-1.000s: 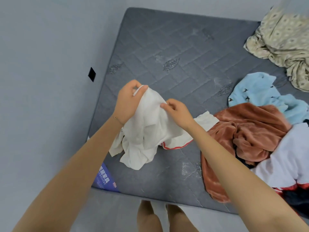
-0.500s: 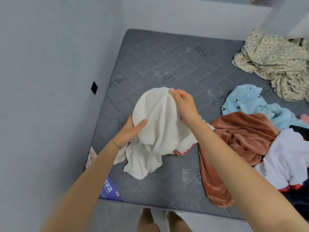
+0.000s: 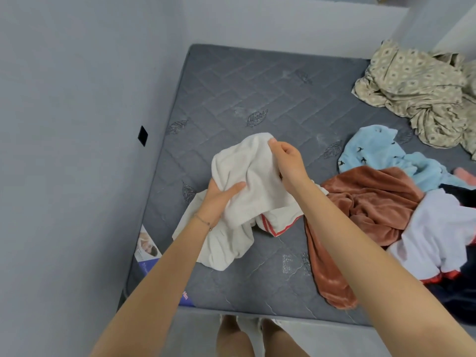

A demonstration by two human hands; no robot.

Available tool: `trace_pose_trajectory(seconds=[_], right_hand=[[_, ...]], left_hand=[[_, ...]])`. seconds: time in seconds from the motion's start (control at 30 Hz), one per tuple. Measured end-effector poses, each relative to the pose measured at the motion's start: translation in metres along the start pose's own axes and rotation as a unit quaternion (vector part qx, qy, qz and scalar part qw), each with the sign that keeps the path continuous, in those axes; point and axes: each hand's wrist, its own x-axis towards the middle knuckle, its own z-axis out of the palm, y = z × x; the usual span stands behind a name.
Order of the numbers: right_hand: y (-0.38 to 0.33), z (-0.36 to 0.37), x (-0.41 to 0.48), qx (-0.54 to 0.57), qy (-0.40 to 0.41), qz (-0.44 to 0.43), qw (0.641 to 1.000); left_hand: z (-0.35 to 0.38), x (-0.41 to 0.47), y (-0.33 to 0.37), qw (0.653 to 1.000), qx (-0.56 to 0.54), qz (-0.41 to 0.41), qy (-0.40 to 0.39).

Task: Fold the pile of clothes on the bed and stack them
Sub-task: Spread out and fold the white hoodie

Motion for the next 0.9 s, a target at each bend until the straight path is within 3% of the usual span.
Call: trace_pose_trajectory(seconds=[0.2,0.37,0.47,0.57,0.7,0.9], right_hand=[[0.031,-0.01,-0.003,-0.047,-0.13,0.069,0.988],[0.061,-0.018,-0.006,0.01,-0.198,0.062,0.978],[0.082,-0.022,-0.012,-0.062,-0.231,0.054,0.969],[0.096,-0.016,-0.014,-0.13,-0.205,0.046,0.969],[0.103,0.001,-0.01,-0.115,-0.122,-0.017,0.986],[0.081,-0.001,-0.005,-0.07,-0.138,-0.031,0.988]], left_hand=[[0.009,0.014,0.03,0.997,-0.058,0.044,0.028],[0.011,0.024,0.055,0.997,-0.036,0.066,0.021],[0.013,0.029,0.061,0.997,-0.016,0.075,0.022],[0.013,0.033,0.062,0.997,0.0,0.077,0.021],[0.011,0.038,0.059,0.997,0.013,0.067,0.03],[-0.011,0.056,0.052,0.996,0.006,0.056,0.068]])
